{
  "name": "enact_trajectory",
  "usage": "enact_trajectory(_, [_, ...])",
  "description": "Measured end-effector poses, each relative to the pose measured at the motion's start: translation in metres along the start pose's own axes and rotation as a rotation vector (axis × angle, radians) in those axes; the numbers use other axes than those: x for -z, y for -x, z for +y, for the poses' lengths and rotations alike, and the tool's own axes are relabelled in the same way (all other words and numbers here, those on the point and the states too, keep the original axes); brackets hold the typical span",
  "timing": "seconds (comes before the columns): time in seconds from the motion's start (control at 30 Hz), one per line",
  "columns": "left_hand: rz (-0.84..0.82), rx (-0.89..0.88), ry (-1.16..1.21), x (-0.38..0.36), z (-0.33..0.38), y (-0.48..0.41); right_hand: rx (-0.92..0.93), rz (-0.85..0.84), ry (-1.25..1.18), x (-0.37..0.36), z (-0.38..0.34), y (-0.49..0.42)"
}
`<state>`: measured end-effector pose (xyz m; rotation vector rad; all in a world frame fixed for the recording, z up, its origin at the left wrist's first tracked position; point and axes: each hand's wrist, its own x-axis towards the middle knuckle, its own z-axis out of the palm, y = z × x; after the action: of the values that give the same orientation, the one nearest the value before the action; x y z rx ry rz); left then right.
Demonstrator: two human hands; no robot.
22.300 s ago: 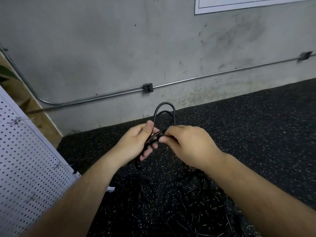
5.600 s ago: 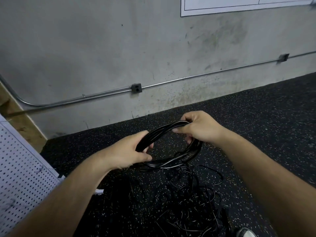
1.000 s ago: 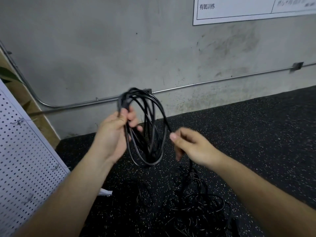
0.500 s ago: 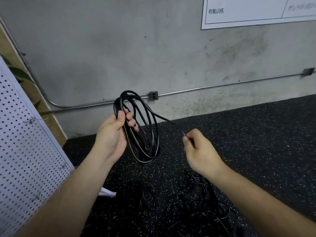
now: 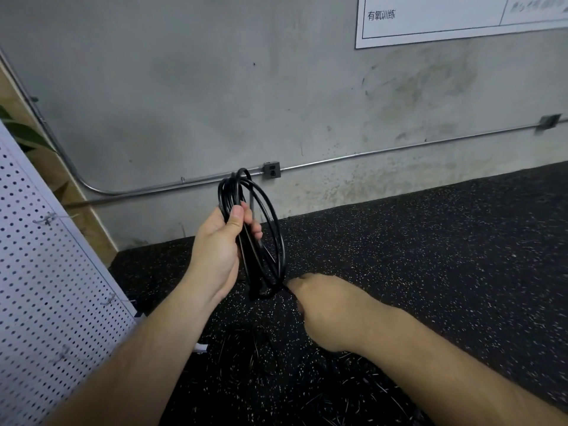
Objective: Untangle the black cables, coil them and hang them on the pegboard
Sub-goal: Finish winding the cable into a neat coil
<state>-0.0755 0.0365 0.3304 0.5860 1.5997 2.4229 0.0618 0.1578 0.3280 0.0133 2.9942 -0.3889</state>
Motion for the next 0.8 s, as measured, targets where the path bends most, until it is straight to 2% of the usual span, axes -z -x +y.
enact_trajectory(0.13, [-0.02,-0.063,-0.204,-0.004,-0.003,0.006,-0.045,0.099,0.166,0.011,0.001,0.003])
enact_trajectory(0.37, [-0.127,-0.097,-0.546,-0.013,-0.014,0.016,0.023,0.284,0.186,0.018,0.008,0.001])
enact_trajectory(0.5, [-0.197,-0.089,-0.589,-0.018,-0.017,0.024,0.024,0.39,0.114,0.025,0.012,0.0])
enact_trajectory(0.67, [-0.404,0.021,-0.546,-0.019,-0.018,0.031,-0.135,0.512,-0.11,0.035,0.024,-0.002])
enact_trajectory(0.8, [-0.365,0.098,-0.472,-0.024,-0.019,0.033,-0.16,0.595,-0.309,0.037,0.031,0.001])
